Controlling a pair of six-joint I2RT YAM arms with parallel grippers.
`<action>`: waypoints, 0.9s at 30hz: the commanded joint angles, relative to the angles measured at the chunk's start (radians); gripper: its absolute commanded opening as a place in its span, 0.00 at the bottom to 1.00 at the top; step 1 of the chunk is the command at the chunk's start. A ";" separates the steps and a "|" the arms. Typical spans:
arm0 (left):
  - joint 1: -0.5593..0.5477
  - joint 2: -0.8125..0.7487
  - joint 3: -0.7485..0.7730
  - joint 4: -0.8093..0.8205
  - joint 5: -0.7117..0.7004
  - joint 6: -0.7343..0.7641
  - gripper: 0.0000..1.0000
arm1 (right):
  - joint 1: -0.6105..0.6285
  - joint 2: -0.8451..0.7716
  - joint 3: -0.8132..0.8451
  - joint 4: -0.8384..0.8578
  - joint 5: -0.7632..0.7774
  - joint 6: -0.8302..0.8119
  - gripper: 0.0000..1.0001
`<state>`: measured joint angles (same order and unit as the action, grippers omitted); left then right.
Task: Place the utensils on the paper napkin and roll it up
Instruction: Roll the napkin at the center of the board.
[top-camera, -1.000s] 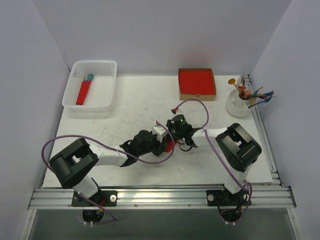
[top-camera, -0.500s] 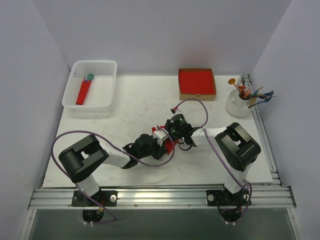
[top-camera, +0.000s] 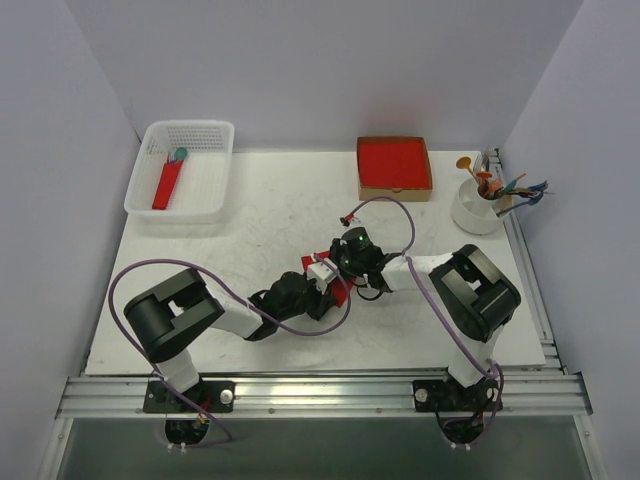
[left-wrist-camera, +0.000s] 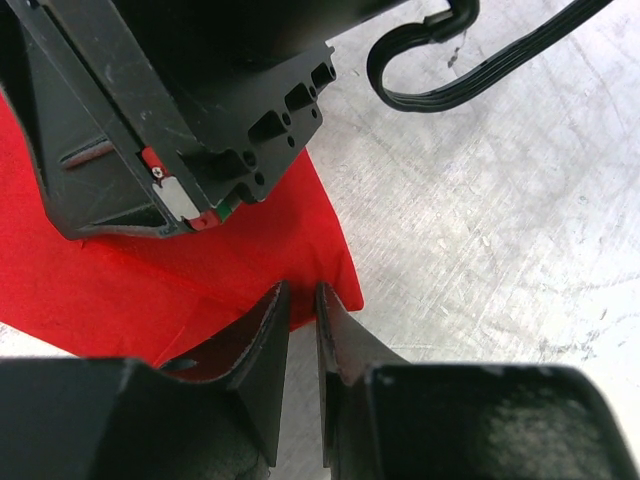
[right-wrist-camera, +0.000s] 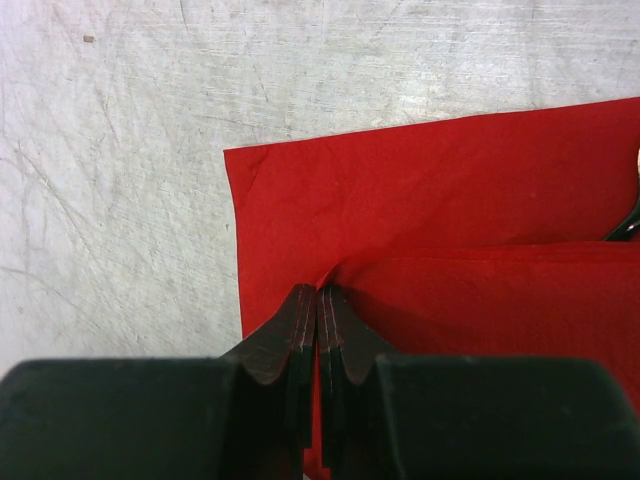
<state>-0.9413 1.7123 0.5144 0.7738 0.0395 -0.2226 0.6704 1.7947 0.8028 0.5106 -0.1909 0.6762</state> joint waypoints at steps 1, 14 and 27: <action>-0.021 -0.013 -0.002 -0.036 0.028 -0.006 0.25 | 0.005 0.025 0.030 -0.020 0.013 -0.018 0.00; -0.022 0.010 -0.030 0.025 0.025 -0.035 0.25 | -0.009 -0.021 0.059 -0.046 -0.005 -0.040 0.12; -0.024 0.018 -0.027 0.032 0.030 -0.041 0.24 | -0.100 -0.133 0.041 -0.014 -0.071 -0.073 0.43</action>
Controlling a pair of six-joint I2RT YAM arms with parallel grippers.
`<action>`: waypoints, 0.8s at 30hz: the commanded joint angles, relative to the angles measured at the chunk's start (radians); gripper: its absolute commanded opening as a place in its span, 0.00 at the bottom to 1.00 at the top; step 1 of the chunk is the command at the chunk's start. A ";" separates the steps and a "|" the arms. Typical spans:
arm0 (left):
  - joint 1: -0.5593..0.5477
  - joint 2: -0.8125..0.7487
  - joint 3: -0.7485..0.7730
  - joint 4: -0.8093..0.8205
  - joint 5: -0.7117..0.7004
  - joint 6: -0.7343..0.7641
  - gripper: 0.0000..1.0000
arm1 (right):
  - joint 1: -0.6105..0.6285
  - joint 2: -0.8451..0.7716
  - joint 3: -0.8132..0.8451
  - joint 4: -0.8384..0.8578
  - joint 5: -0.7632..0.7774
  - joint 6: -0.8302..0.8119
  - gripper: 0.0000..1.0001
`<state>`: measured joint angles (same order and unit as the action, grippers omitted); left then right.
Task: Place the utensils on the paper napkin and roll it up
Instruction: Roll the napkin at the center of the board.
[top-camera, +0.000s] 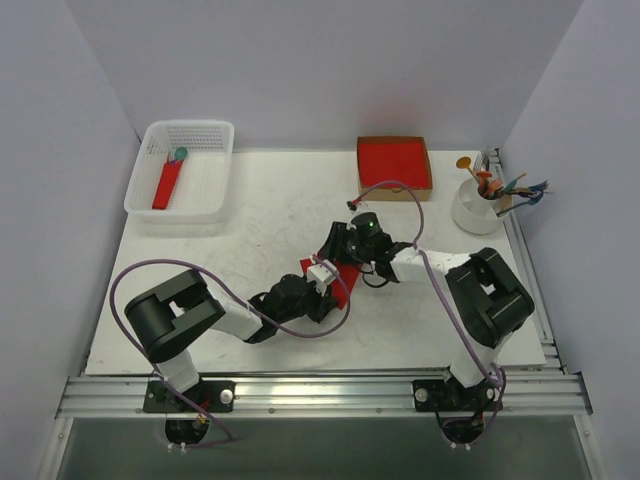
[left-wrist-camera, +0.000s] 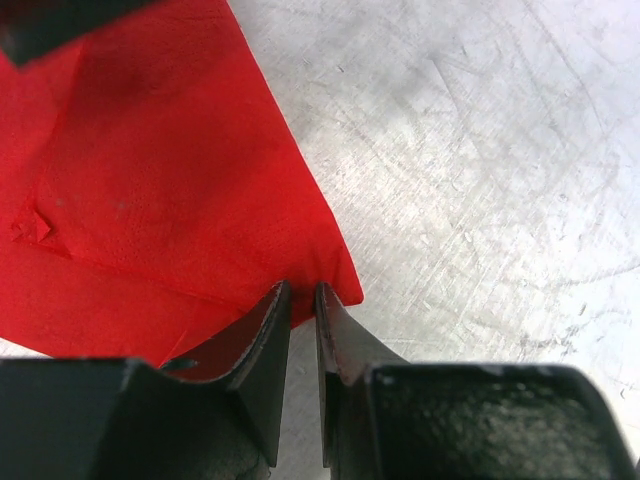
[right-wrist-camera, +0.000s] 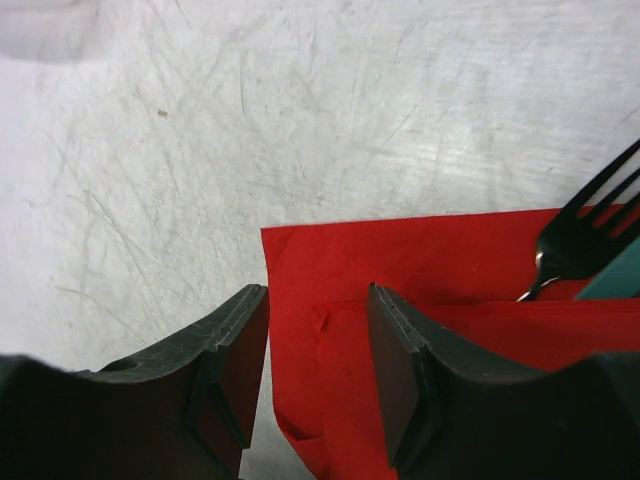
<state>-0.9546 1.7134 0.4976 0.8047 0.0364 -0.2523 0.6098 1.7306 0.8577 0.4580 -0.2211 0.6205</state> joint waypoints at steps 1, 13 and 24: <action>-0.009 0.017 -0.010 0.002 0.034 -0.011 0.24 | -0.051 -0.075 -0.022 0.048 -0.061 -0.016 0.45; -0.012 0.000 -0.001 -0.019 0.028 -0.016 0.24 | -0.180 -0.259 -0.199 0.051 -0.130 -0.022 0.16; -0.038 -0.040 0.033 -0.116 -0.012 0.005 0.24 | -0.194 -0.307 -0.311 0.050 -0.146 -0.013 0.00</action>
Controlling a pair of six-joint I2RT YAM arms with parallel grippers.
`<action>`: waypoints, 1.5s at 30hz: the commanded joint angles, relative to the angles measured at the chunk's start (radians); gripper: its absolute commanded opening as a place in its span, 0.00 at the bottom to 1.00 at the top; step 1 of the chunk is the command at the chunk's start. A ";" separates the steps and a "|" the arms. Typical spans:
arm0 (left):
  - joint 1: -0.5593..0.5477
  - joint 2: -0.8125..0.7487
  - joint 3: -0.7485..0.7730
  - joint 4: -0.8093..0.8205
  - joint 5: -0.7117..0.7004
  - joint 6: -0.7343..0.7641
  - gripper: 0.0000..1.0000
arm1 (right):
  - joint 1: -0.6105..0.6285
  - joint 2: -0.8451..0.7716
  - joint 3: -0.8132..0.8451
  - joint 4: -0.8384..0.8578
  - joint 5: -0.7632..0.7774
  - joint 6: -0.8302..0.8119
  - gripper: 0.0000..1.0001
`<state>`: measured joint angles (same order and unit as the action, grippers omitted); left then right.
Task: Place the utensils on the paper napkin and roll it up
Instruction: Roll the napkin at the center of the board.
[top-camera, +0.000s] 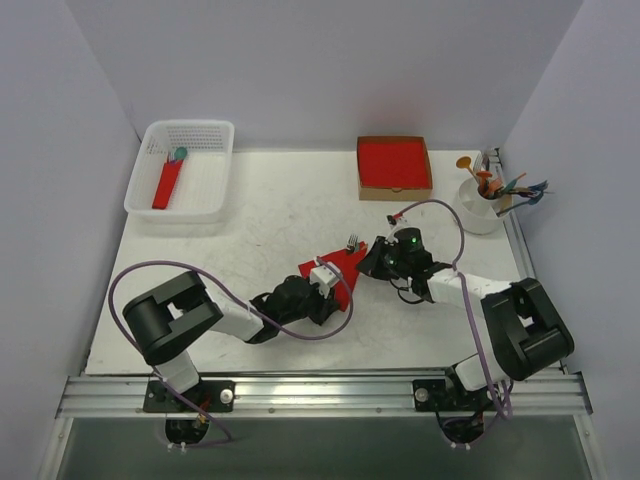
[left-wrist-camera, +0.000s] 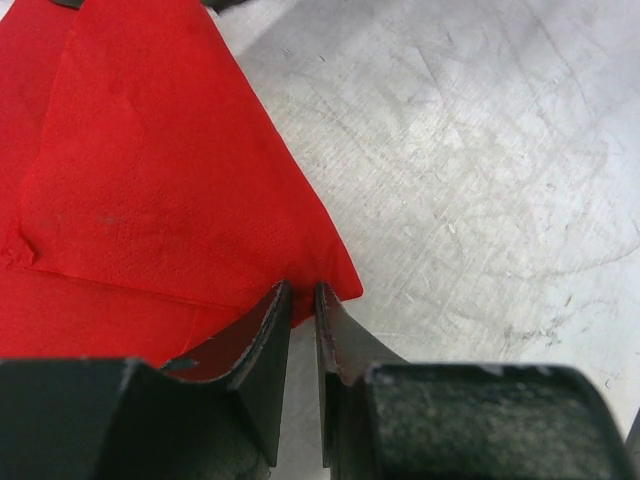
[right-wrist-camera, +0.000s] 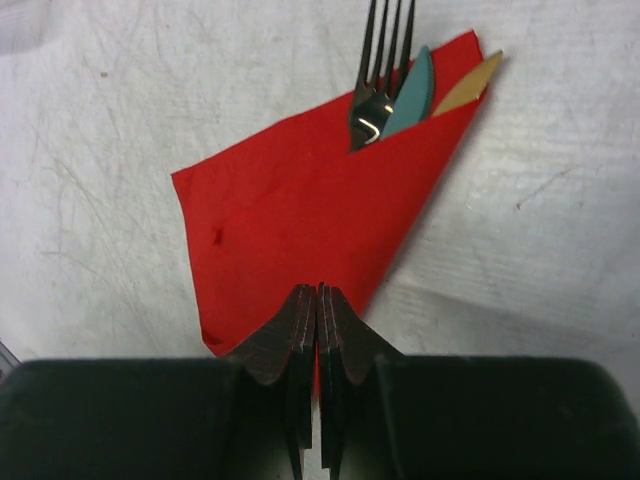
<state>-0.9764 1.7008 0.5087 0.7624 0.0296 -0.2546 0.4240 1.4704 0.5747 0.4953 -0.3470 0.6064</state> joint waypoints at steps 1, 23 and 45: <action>-0.018 -0.029 0.027 -0.080 -0.005 0.011 0.24 | -0.010 -0.045 -0.035 0.015 -0.020 0.001 0.00; -0.044 -0.046 0.082 -0.190 -0.022 0.044 0.24 | 0.007 0.139 -0.052 0.094 -0.012 0.000 0.00; -0.058 -0.036 0.074 -0.175 -0.022 0.031 0.24 | 0.005 0.128 0.142 -0.083 0.049 -0.059 0.00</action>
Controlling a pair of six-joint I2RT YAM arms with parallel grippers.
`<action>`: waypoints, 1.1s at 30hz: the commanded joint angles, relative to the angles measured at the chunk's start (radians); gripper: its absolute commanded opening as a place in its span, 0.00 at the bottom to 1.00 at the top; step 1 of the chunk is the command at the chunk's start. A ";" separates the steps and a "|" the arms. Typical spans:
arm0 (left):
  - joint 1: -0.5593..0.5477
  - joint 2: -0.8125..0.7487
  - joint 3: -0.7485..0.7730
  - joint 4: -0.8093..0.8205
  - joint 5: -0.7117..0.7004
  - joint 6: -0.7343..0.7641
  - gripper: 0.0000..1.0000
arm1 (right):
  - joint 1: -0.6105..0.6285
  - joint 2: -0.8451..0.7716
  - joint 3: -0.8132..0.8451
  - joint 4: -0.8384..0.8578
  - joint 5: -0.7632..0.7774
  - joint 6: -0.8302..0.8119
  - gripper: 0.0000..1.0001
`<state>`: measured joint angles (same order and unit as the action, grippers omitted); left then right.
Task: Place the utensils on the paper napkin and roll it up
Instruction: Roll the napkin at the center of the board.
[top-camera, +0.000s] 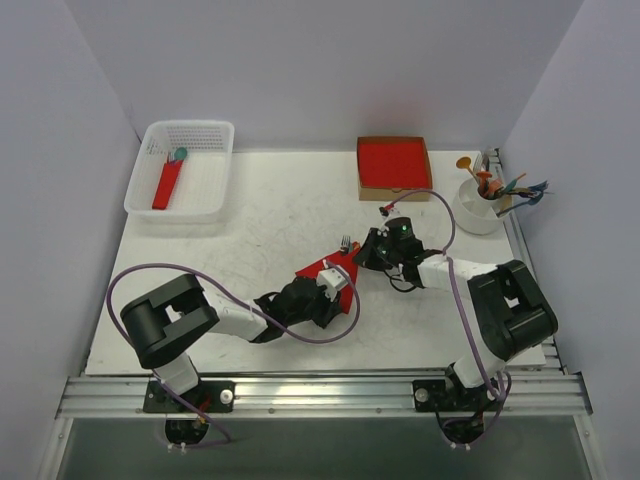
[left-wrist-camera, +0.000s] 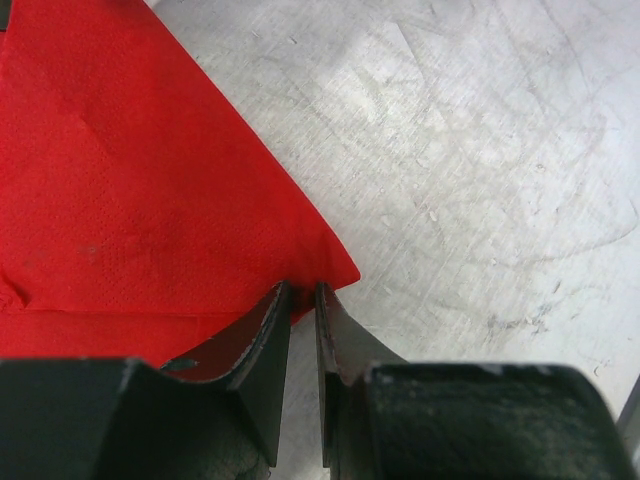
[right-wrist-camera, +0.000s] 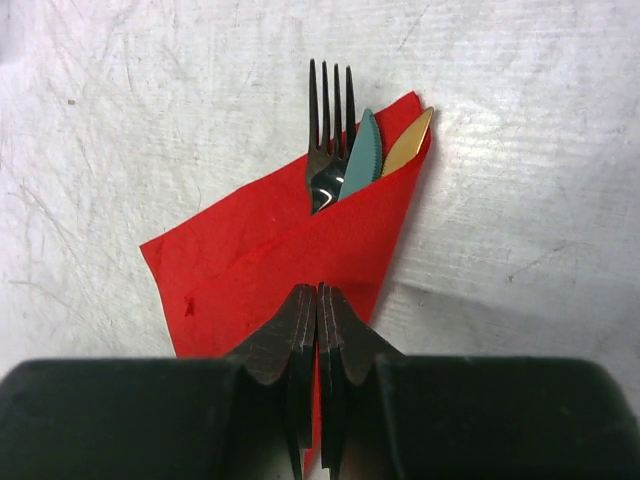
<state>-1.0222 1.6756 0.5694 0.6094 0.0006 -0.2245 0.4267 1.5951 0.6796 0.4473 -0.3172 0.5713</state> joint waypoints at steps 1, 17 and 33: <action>-0.012 -0.011 0.012 -0.022 0.007 0.002 0.24 | 0.003 0.008 0.038 -0.035 0.020 -0.024 0.00; -0.012 -0.016 0.009 -0.019 0.012 0.008 0.24 | 0.004 0.100 0.047 -0.044 0.066 -0.034 0.00; -0.013 -0.011 -0.031 0.026 0.049 0.008 0.20 | 0.004 0.158 0.170 -0.147 0.176 -0.068 0.00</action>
<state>-1.0271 1.6756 0.5499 0.6147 0.0269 -0.2241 0.4335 1.7351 0.8070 0.3561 -0.2073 0.5331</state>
